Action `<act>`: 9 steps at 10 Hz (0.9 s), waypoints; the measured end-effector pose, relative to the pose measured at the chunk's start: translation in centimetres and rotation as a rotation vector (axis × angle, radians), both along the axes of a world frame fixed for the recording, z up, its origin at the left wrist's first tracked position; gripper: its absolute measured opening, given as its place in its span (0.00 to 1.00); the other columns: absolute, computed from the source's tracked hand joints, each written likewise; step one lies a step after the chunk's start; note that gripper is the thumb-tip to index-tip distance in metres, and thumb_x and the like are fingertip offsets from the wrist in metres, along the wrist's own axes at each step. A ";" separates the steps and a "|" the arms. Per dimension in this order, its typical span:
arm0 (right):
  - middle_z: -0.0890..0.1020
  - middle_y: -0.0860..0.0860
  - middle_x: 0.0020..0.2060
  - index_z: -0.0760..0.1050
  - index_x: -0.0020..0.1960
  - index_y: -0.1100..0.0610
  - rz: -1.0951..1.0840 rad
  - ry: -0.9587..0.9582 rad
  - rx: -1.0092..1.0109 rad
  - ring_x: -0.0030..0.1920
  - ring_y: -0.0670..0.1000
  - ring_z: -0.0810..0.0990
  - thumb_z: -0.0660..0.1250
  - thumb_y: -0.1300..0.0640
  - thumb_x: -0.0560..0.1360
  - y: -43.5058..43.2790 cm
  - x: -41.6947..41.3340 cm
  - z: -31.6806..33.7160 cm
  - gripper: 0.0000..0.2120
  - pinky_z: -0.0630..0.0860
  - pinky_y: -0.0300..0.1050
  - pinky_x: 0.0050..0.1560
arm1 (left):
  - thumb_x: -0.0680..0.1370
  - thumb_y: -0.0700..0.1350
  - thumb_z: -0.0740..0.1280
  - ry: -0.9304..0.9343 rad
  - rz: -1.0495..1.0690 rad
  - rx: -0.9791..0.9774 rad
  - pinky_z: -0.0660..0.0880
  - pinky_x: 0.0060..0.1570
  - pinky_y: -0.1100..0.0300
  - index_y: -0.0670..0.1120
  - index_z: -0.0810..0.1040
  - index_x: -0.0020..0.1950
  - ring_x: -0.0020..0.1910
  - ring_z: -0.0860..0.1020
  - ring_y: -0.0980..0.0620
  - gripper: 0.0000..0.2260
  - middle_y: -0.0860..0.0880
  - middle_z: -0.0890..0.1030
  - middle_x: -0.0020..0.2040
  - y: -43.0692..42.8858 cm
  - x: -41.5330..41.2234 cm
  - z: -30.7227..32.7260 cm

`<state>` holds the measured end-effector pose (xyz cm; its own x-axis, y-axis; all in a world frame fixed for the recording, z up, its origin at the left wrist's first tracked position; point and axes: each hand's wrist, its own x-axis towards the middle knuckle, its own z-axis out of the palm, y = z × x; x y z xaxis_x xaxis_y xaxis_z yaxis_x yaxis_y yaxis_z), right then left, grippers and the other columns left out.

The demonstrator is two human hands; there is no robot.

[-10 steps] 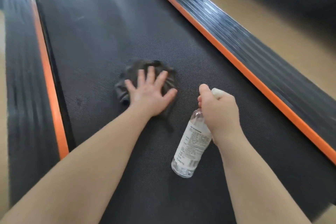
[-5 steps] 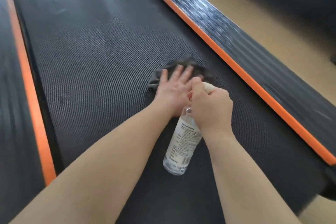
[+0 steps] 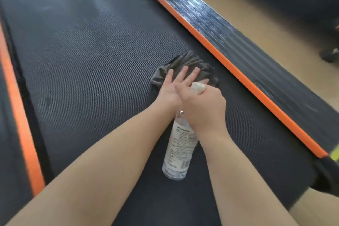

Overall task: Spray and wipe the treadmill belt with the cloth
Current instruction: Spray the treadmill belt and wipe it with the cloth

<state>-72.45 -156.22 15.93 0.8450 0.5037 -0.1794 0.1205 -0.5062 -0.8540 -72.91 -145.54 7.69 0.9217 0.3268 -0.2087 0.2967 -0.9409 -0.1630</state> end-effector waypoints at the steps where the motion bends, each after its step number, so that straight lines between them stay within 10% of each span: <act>1: 0.80 0.51 0.29 0.75 0.31 0.60 0.027 -0.002 -0.076 0.37 0.54 0.79 0.69 0.43 0.76 -0.2 0.6 0.3 0.24 0.76 0.51 0.44 | 0.78 0.71 0.43 -0.126 0.450 -0.163 0.39 0.76 0.34 0.61 0.44 0.82 0.82 0.41 0.42 0.34 0.49 0.42 0.84 4.1 -4.4 0.2; 3: 0.76 0.43 0.26 0.73 0.31 0.52 0.124 0.124 0.006 0.29 0.43 0.74 0.74 0.41 0.73 0.6 -1.2 0.5 0.20 0.70 0.39 0.33 | 0.77 0.73 0.39 -0.099 0.905 -0.133 0.39 0.72 0.26 0.60 0.42 0.82 0.81 0.39 0.36 0.36 0.46 0.41 0.84 8.0 -11.8 0.5; 5: 0.80 0.50 0.27 0.78 0.33 0.55 0.195 0.090 0.086 0.33 0.49 0.81 0.74 0.39 0.71 1.2 -3.0 0.6 0.20 0.81 0.50 0.43 | 0.82 0.65 0.48 -0.163 0.513 -0.520 0.49 0.74 0.31 0.57 0.40 0.83 0.81 0.43 0.36 0.33 0.53 0.44 0.83 0.4 -8.2 0.6; 6: 0.73 0.44 0.22 0.73 0.26 0.49 0.241 0.096 -0.009 0.36 0.50 0.76 0.72 0.35 0.69 1.6 -4.0 0.9 0.22 0.72 0.56 0.54 | 0.75 0.67 0.46 -0.131 0.491 -0.265 0.41 0.72 0.26 0.58 0.39 0.82 0.80 0.36 0.36 0.38 0.48 0.35 0.82 0.5 -10.2 0.9; 7: 0.71 0.45 0.18 0.68 0.28 0.51 0.270 0.192 0.037 0.33 0.44 0.72 0.70 0.44 0.78 1.7 -4.6 1.3 0.24 0.75 0.41 0.45 | 0.72 0.67 0.43 0.029 0.320 -0.125 0.40 0.73 0.27 0.57 0.41 0.83 0.81 0.37 0.37 0.40 0.47 0.35 0.83 1.0 -11.7 0.7; 9: 0.81 0.54 0.32 0.75 0.37 0.65 0.336 0.120 -0.009 0.34 0.50 0.78 0.72 0.36 0.73 2.1 -4.7 1.3 0.30 0.78 0.53 0.42 | 0.77 0.73 0.42 -0.131 0.776 -0.175 0.38 0.76 0.34 0.63 0.43 0.82 0.82 0.39 0.43 0.35 0.51 0.40 0.84 7.2 -19.3 0.3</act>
<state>-77.12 -154.15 17.20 0.6054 0.7475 -0.2733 0.1805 -0.4633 -0.8676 -92.17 -138.34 7.97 0.4656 0.8568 -0.2219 0.8829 -0.4670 0.0494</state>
